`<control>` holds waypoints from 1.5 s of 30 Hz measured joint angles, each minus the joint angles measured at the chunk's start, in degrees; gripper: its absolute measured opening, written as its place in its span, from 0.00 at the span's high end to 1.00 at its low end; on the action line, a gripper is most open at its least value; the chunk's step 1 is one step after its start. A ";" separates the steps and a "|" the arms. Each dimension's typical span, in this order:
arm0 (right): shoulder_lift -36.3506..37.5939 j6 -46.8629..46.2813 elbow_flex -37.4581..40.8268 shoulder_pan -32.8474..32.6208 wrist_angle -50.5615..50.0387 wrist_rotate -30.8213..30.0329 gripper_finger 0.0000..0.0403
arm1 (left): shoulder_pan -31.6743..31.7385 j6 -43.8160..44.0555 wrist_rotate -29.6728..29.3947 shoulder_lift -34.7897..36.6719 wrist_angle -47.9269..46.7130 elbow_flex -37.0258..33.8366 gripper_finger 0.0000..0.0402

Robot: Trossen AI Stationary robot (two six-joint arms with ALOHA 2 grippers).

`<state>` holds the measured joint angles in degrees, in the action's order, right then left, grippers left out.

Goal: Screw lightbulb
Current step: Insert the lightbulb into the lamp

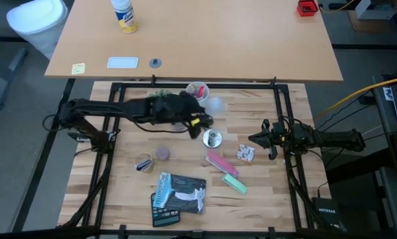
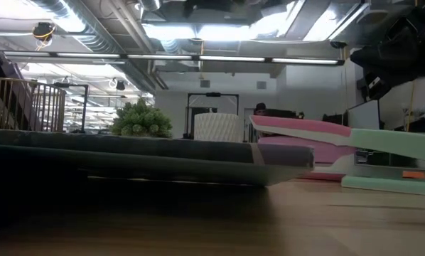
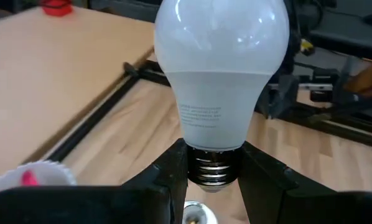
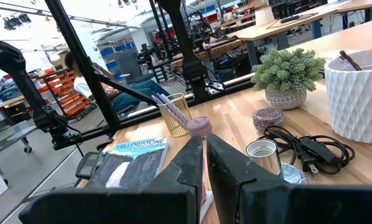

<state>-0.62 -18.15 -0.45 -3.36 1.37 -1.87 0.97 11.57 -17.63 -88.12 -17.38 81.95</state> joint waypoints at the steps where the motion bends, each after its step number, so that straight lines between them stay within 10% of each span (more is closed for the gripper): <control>1: 0.00 -0.02 0.00 -0.02 0.00 -0.02 0.93 | 0.00 0.00 -0.65 1.00 0.49 -1.61 0.73; 7: 0.00 0.02 0.00 -0.02 0.01 -0.21 0.93 | -0.17 3.47 -1.73 2.78 12.49 -16.92 0.73; 14: -0.96 0.11 0.00 -0.02 1.45 -9.47 0.93 | -0.33 7.31 1.01 -2.75 59.45 -38.19 0.73; 23: -12.54 0.02 -0.02 -0.02 12.64 -18.50 0.93 | -2.58 5.71 1.31 -19.85 86.08 -38.66 0.73; 45: -52.45 6.80 -13.93 0.01 29.29 -23.66 0.93 | 0.26 -1.55 4.13 -28.87 86.17 -32.39 0.73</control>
<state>-53.08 -11.36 -14.38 -3.34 30.65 -25.53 1.23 10.02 -13.50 -116.99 68.79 49.56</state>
